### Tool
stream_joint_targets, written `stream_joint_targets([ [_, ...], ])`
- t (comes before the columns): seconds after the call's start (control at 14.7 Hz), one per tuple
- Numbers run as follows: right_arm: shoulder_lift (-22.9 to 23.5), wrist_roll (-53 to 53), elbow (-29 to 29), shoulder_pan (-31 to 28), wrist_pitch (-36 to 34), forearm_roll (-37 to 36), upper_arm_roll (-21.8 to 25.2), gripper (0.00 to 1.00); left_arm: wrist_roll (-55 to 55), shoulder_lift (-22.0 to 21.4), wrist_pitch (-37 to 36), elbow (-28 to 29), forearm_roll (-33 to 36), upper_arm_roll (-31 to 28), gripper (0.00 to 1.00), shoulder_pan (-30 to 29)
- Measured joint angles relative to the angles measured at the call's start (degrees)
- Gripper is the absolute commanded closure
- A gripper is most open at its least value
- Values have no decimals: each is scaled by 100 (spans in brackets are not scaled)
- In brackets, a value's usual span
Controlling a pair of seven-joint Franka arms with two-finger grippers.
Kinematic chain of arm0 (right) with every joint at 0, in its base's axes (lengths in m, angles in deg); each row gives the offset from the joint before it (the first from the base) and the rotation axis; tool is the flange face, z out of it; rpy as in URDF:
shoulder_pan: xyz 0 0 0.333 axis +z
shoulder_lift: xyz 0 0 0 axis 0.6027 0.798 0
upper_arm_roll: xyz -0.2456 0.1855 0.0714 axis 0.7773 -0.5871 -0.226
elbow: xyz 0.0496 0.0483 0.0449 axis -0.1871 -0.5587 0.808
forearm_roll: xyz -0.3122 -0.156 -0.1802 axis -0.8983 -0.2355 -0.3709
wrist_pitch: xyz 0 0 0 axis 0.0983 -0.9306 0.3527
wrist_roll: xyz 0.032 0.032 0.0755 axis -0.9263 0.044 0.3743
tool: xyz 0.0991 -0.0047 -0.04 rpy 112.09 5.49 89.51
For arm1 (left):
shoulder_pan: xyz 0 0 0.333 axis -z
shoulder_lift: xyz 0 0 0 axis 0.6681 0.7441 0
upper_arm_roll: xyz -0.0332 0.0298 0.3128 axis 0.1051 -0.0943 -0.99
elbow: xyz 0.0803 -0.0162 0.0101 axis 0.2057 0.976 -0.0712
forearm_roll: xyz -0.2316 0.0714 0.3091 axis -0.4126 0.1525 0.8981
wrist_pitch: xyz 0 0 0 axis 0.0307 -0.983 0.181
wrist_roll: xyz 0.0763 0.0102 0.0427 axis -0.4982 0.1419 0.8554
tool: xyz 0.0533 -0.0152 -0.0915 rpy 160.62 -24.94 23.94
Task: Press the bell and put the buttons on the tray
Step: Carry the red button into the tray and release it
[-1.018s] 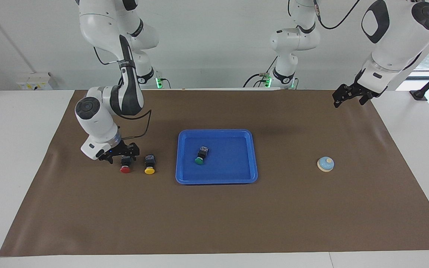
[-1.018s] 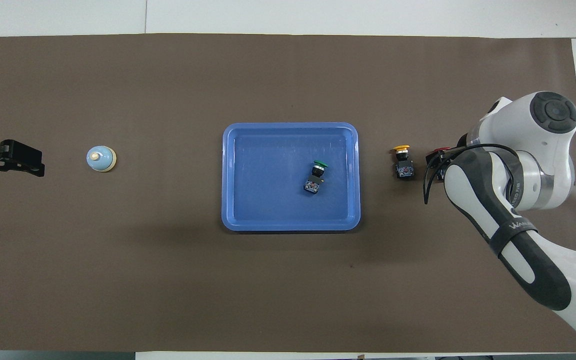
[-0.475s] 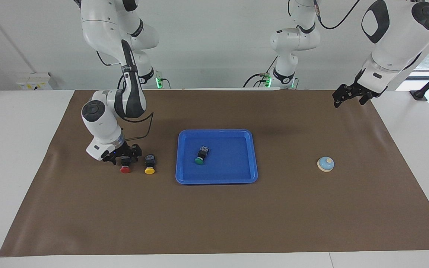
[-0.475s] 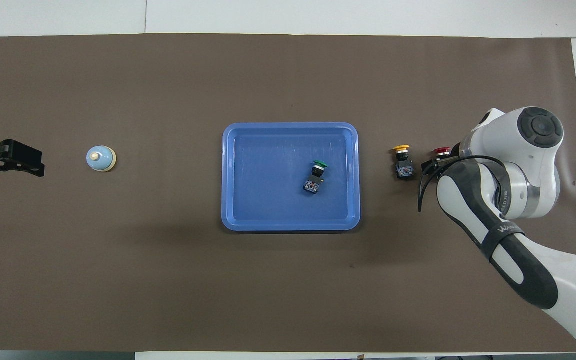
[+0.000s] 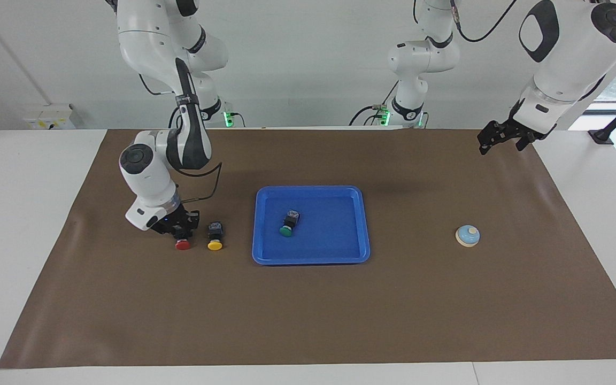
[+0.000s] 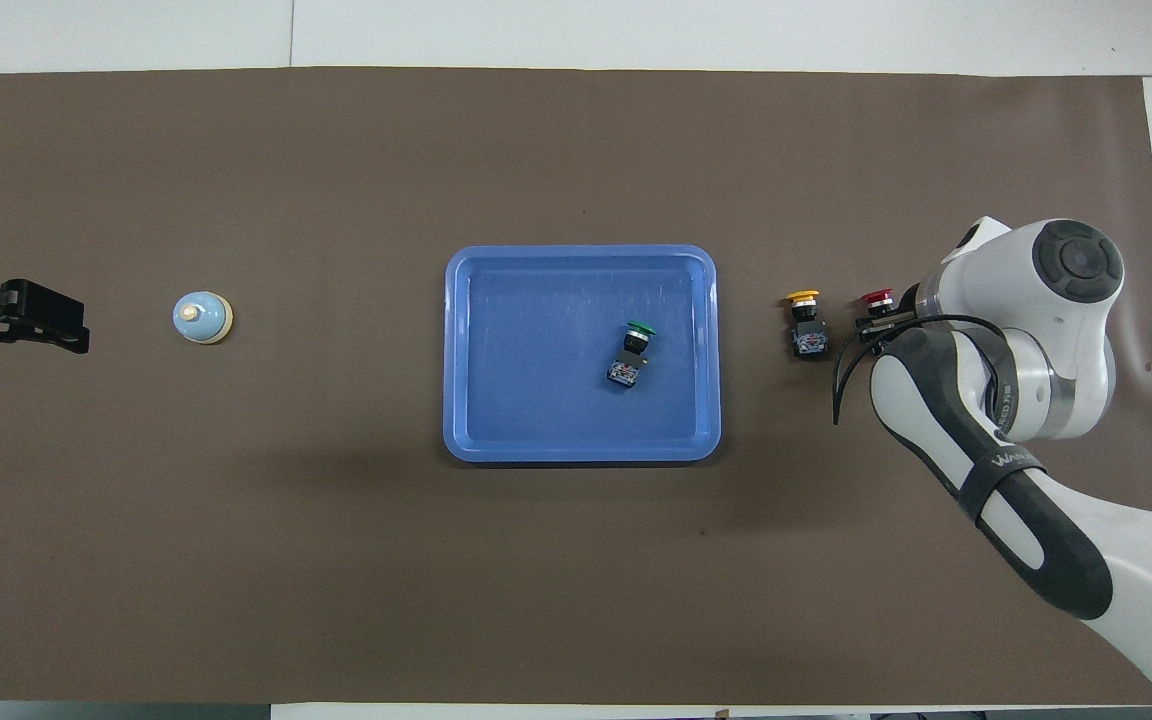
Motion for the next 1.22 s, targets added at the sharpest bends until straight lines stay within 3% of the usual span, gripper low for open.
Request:
stream_joint_targets([
  [0.14,-4,-125,315,24,-319,12,-45,100,0,0,0,0,0,0,0,0],
  [0.27,-14,-867,914,276,-1067,20,-91,100,0,0,0,0,0,0,0,0],
  [0.54,2,-3091,2041,1580,-2050,40,-146,100,0,0,0,0,0,0,0,0],
  [0.75,236,-4055,2331,2344,-2092,496,-164,100,0,0,0,0,0,0,0,0],
  [0.88,629,-4614,2617,2706,-1950,586,-165,100,0,0,0,0,0,0,0,0],
  [1.09,1325,-5098,3112,3038,-1544,603,-163,100,0,0,0,0,0,0,0,0],
  [1.22,1542,-5142,3133,3064,-1306,627,-159,100,0,0,0,0,0,0,0,0],
])
